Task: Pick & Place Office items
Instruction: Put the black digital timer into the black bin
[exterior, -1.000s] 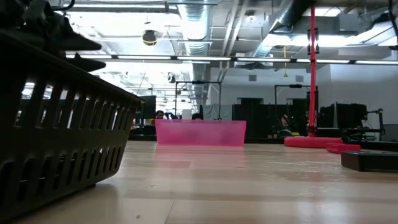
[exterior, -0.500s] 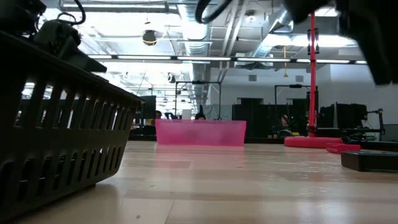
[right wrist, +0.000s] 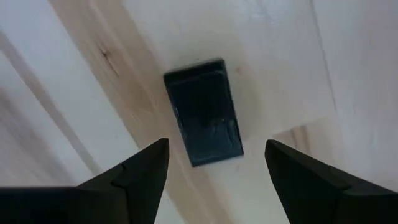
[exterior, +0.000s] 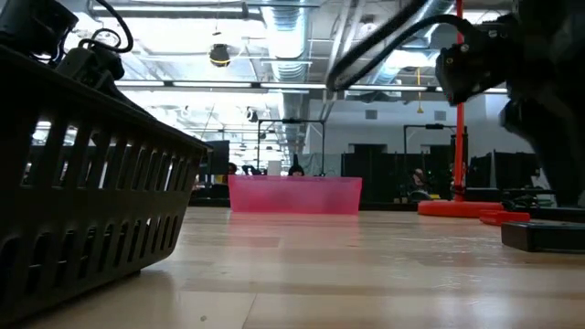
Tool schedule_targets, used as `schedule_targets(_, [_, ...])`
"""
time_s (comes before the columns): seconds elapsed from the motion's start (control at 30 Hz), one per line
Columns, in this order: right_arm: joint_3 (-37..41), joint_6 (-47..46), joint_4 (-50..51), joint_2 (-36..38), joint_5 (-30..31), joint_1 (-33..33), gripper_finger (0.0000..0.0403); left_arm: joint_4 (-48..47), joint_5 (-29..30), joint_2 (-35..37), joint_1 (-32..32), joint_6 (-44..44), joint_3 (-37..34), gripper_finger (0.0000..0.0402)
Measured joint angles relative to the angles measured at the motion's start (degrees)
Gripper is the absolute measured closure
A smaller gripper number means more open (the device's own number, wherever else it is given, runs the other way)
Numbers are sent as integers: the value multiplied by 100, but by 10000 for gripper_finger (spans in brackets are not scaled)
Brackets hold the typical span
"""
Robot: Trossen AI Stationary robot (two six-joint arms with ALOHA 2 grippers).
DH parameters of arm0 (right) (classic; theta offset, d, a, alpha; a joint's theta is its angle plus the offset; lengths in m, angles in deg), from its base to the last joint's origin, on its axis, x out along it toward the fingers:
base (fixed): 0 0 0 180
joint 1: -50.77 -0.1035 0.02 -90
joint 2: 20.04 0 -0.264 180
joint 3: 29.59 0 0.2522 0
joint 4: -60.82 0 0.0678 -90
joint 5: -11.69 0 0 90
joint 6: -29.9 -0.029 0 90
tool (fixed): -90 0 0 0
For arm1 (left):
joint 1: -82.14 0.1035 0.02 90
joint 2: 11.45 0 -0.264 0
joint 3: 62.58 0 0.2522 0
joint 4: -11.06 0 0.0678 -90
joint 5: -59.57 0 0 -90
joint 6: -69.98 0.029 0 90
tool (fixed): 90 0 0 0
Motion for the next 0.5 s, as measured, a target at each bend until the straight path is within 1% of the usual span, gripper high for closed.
schedule_targets(0.13, [216,541,-368,-50,46,-8,142,8,0,-31,0,0,-2,161])
schedule_targets(0.23, [429,706,-646,-48,94,-25,142,16,0,-50,0,-1,-2,161])
schedule_targets(0.43, [948,604,-1288,2,62,-129,142,59,-1,-66,-2,-1,-4,161])
schedule_targets(0.5, [1029,544,-1345,8,113,-183,142,61,0,-70,-2,0,-4,161])
